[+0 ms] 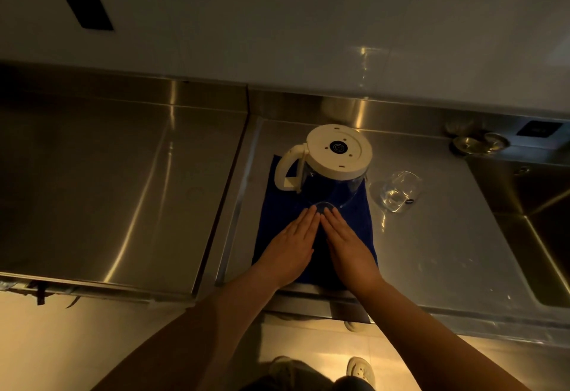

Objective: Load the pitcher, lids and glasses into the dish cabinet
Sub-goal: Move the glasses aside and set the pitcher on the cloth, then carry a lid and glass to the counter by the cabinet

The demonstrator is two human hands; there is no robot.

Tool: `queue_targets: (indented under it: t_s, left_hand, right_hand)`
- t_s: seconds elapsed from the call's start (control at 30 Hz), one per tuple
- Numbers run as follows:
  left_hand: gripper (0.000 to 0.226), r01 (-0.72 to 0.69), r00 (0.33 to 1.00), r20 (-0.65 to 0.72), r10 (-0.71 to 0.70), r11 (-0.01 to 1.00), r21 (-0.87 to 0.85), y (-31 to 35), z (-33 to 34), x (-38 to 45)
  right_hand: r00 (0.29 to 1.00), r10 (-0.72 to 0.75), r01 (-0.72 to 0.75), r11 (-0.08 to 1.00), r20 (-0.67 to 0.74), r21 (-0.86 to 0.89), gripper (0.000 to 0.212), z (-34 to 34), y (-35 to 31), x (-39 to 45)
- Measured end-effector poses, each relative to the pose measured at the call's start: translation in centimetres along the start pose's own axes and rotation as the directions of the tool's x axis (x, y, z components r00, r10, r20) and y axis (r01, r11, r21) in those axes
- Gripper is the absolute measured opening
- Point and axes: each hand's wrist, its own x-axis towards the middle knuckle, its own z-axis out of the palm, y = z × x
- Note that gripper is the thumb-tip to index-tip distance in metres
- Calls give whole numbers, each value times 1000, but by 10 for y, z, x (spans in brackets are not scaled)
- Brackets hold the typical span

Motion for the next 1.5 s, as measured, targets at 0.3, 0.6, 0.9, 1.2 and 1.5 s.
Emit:
queue_targets:
  t_s: [0.3,0.6,0.9,1.2,1.5]
  left_hand:
    - [66,-37,999,10,36,996,75,-3,-1,8]
    - [63,-63,998,35,60,994,94,13,-8,34]
    - [64,-157,987,45,153,980,118,58,-12,117]
    - [60,-57,998,11,56,997,55,97,-4,209]
    - [60,82,990,104,-94,990,114,98,31,245]
  right_hand:
    - [1000,-19,19,1000,13,-11,60,-1,5,1]
    - [1000,-24,23,998,-13,-63,59,-20,31,-6]
    - [987,120,-126,991,-108,-44,61,-59,107,-4]
    - [978,203,-204,979,-47,-25,55,-91,209,28]
    - [993,-53,33,983,110,179,62,-84,240,62]
